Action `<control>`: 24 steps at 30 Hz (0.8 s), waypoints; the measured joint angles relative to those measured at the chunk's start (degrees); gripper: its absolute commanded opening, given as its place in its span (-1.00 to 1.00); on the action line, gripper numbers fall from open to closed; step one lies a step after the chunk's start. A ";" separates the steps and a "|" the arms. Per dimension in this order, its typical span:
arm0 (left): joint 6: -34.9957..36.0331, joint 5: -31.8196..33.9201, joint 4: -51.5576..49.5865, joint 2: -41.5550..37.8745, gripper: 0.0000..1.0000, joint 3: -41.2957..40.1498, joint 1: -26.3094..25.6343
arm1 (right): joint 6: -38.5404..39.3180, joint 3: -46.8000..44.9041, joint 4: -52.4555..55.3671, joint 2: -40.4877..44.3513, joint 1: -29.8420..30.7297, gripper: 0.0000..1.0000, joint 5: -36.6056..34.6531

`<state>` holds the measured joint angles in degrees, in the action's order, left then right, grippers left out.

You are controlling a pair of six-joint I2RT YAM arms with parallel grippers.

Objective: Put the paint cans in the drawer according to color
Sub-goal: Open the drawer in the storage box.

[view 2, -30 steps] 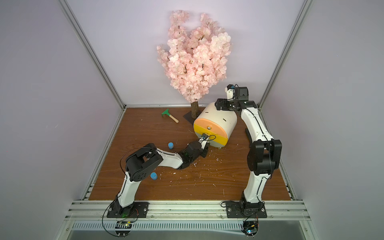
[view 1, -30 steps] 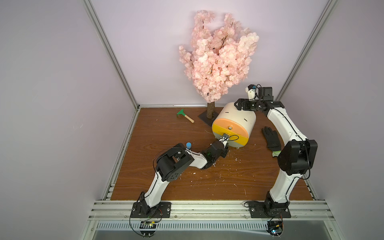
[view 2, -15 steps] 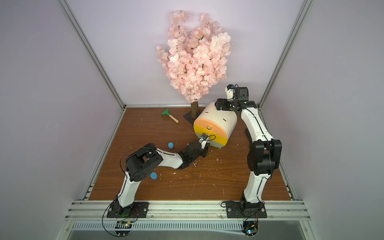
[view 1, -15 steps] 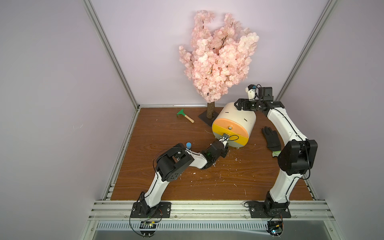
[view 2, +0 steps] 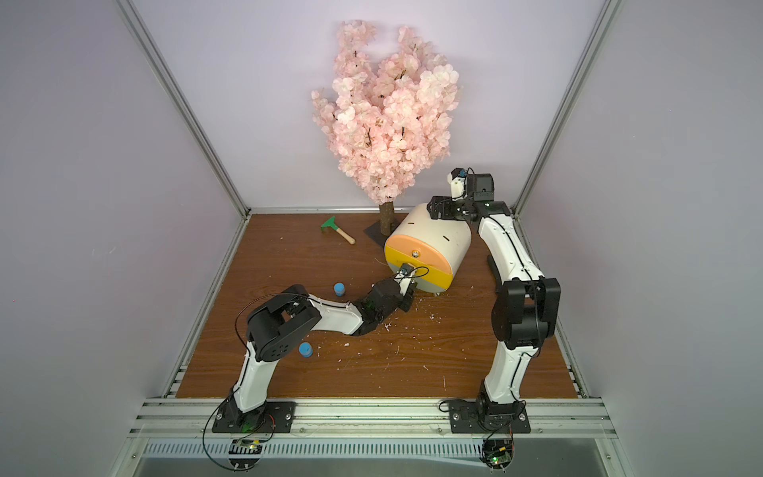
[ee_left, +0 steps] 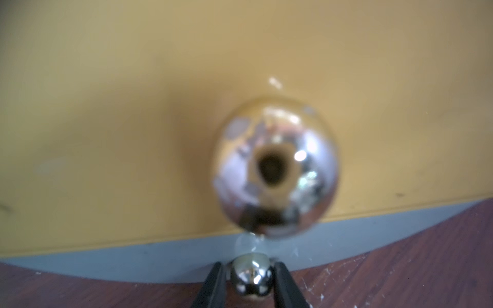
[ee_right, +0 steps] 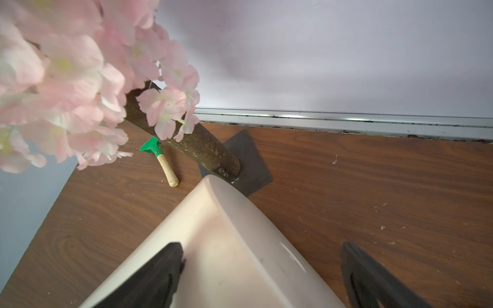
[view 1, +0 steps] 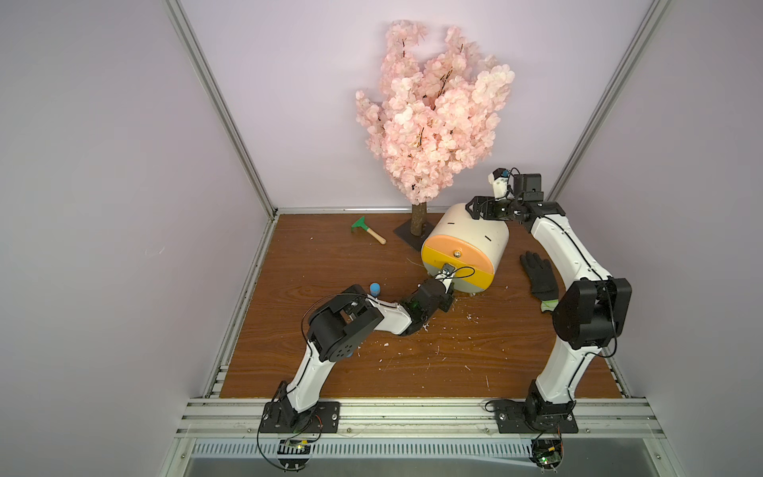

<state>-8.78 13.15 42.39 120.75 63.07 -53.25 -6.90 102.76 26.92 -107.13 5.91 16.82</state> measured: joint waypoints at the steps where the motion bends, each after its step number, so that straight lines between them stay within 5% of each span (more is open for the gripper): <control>1: -0.07 -0.07 -0.02 0.00 -0.45 0.00 0.00 | 0.00 0.00 0.00 0.00 0.00 0.95 -0.02; 13: -0.02 -0.37 -1.25 -0.94 -0.63 -0.42 0.00 | 0.00 -0.59 -0.59 0.22 0.00 0.95 0.00; 24: -1.66 -0.35 -3.48 -9.94 -0.59 -10.58 -0.76 | -0.44 -0.66 -0.57 0.22 0.00 0.95 0.20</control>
<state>-10.44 12.80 38.92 110.80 52.49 -54.02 -7.33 102.10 26.35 -106.91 5.91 17.02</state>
